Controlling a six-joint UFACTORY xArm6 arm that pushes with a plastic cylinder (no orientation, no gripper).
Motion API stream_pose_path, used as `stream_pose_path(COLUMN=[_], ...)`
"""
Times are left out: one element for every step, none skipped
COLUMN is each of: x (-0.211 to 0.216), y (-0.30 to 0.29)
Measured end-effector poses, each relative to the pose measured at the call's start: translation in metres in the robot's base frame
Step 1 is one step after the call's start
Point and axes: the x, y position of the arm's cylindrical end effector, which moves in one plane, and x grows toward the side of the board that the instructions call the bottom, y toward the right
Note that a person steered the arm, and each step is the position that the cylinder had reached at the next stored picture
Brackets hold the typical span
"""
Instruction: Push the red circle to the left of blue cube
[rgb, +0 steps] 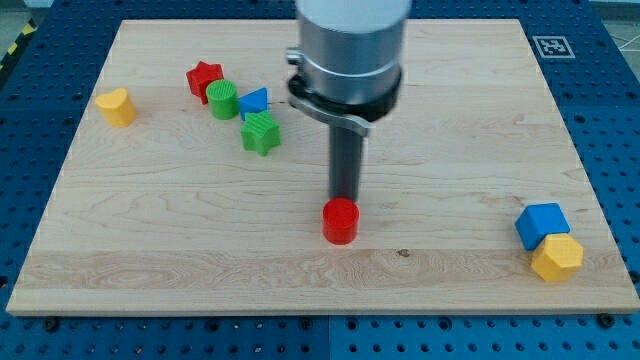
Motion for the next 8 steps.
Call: stream_pose_path(x=[-0.008,-0.003,0.038,0.059,0.044,0.025,0.018,0.018], y=[-0.015,-0.067,-0.073,-0.044,-0.035,-0.041,-0.039,0.002])
